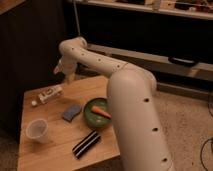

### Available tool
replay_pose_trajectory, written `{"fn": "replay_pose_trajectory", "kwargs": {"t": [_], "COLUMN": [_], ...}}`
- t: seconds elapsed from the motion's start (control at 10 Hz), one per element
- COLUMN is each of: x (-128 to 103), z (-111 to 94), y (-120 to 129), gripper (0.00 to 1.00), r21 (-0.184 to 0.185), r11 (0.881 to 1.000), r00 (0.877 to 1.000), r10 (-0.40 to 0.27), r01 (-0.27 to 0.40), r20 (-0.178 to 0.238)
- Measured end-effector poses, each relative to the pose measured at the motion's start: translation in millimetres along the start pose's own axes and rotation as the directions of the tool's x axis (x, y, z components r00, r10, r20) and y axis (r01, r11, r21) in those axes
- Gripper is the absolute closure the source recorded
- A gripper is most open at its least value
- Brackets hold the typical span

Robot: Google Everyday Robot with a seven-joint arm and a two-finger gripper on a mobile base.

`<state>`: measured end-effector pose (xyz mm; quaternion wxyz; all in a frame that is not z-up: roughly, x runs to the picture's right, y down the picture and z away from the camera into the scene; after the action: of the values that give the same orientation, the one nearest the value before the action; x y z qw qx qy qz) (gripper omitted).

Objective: Stand the bottle upright

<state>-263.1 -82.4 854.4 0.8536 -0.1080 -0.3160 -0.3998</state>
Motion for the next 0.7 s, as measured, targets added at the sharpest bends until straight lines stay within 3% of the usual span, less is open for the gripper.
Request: {"fn": "replay_pose_trajectory", "kwargs": {"t": [0.4,0.7], "x": [1.3,-15.3], "z": [22.0,34.5], "y": [-20.1,-27.1], "gripper": [0.35,0.35], "r21": [0.015,0.006], "r11": [1.0,1.0], "r00": [0.997,0.992], "r10": [-0.008,-0.031], "r01": [0.007,0.03], "r20": [0.083,0.121]}}
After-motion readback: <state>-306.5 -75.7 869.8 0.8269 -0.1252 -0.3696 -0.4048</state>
